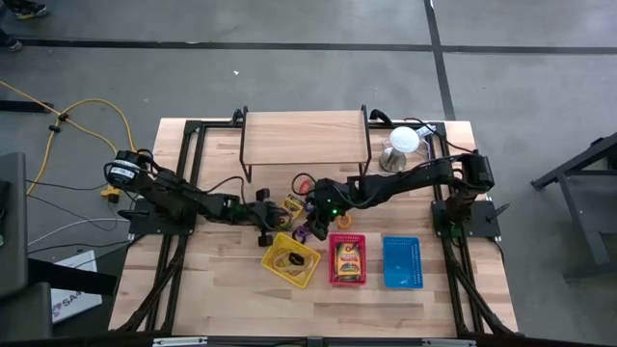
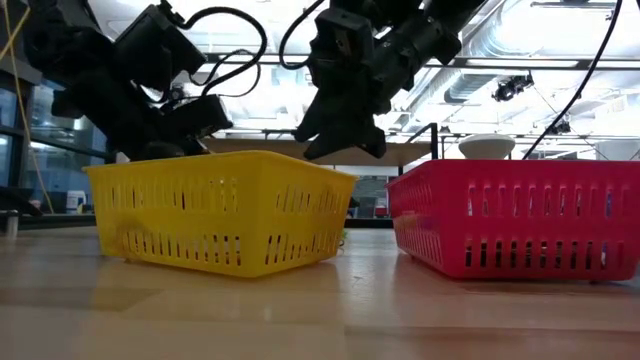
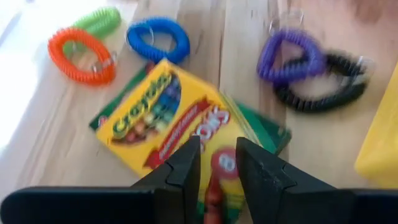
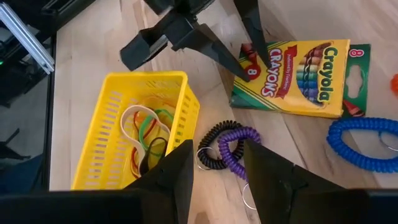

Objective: Pick & Place Office Desk Supplies
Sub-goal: Put the crayon box into the red bin

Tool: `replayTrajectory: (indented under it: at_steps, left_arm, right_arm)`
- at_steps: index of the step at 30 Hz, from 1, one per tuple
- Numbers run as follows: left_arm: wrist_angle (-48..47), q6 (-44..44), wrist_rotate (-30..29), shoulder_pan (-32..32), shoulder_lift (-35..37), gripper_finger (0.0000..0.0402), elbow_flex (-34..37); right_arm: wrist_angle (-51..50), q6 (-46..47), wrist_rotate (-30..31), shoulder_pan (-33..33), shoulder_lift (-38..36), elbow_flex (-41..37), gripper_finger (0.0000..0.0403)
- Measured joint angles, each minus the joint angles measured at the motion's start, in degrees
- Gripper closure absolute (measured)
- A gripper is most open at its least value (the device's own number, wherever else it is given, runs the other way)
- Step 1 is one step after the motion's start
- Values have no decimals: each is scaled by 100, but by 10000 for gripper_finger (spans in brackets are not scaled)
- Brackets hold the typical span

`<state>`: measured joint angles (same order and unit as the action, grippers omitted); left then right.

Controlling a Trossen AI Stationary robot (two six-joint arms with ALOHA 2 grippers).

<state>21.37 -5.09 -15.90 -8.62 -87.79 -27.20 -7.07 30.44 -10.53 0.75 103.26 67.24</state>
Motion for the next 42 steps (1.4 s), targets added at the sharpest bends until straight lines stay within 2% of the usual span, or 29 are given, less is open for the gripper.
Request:
replayTrajectory:
  at_steps: [8,12,20,27,34,42]
  left_arm:
    - [329,-201,-27,-3,353,303,0]
    - [245,-213,-424,84,455,303,-7]
    - [-539,390,-220,361,460,303,-11]
    - [-969,380,-221,512,531,303,-11]
    - [-1535,403,-479,516,950,303,-13]
    - [-1954,403,-158,514,990,303,-17]
  right_arm:
    - [-2,-12,-6,0,-1,0,275]
    - [-2,-22,-6,0,-2,0,275]
    - [-2,-24,-6,0,-2,0,275]
    - [-4,-26,-8,0,-4,0,275]
    - [-246,60,-10,0,33,0,275]
    - [-178,335,-127,0,302,-3,275]
